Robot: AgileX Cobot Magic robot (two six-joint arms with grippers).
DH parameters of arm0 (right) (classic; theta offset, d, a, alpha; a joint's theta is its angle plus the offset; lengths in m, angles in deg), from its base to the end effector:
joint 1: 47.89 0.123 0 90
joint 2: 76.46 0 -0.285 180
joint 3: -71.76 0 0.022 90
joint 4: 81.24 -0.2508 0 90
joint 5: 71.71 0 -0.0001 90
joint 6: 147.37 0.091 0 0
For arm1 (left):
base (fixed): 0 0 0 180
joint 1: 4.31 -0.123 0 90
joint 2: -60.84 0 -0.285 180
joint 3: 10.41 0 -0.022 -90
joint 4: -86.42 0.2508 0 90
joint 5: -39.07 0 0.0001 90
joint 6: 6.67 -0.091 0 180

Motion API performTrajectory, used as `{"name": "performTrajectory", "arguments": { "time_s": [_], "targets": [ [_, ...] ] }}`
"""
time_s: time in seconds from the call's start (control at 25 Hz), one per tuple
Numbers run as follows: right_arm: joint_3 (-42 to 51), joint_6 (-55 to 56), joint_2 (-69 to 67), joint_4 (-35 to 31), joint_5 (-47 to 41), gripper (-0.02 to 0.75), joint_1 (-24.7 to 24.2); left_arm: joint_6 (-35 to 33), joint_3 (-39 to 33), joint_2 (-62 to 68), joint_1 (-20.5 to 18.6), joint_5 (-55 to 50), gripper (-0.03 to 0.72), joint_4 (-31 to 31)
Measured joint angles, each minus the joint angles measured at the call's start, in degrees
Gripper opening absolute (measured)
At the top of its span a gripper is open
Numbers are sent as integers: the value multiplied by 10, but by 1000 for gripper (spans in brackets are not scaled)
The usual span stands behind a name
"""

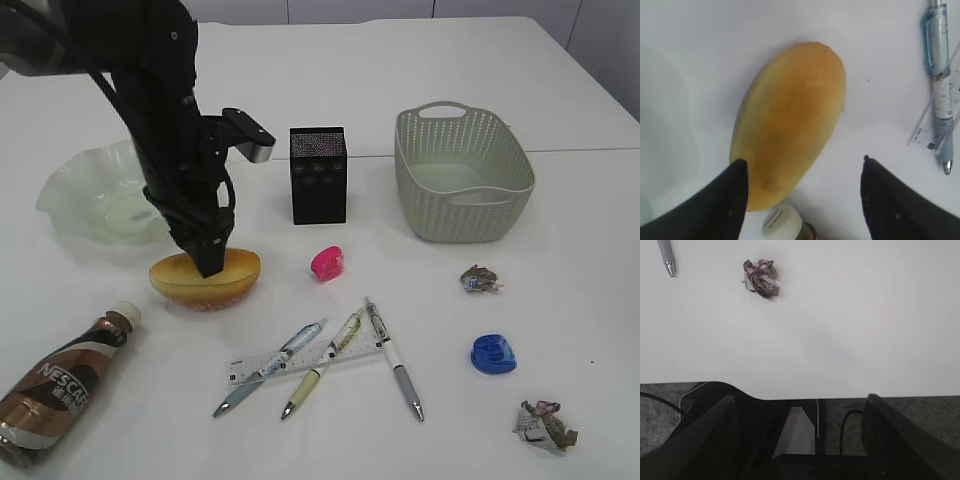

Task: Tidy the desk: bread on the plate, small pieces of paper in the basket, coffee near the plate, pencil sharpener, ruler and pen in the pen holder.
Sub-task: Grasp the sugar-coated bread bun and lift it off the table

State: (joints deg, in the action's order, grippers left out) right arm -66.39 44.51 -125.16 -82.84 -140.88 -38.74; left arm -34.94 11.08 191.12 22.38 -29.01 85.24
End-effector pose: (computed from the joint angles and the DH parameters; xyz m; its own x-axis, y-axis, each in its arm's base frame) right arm 0.0928 0.0173 0.2713 -0.9405 0.0668 -0.3333 0.0357 0.9945 0.0986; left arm 0.3867 -0.1963 0.1896 -0.5788 0.8134 -0.0573 0.8144 0.5802 0.0087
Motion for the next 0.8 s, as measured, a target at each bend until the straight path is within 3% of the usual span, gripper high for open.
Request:
{"name": "performTrajectory", "arguments": {
  "time_s": [0.36, 0.8],
  "targets": [
    [0, 0, 0, 2, 0, 563, 0, -6, 0, 38, 0, 31, 518, 38],
    [0, 0, 0, 9, 1, 564, 0, -6, 11, 65, 2, 33, 509, 37]
  ]
}}
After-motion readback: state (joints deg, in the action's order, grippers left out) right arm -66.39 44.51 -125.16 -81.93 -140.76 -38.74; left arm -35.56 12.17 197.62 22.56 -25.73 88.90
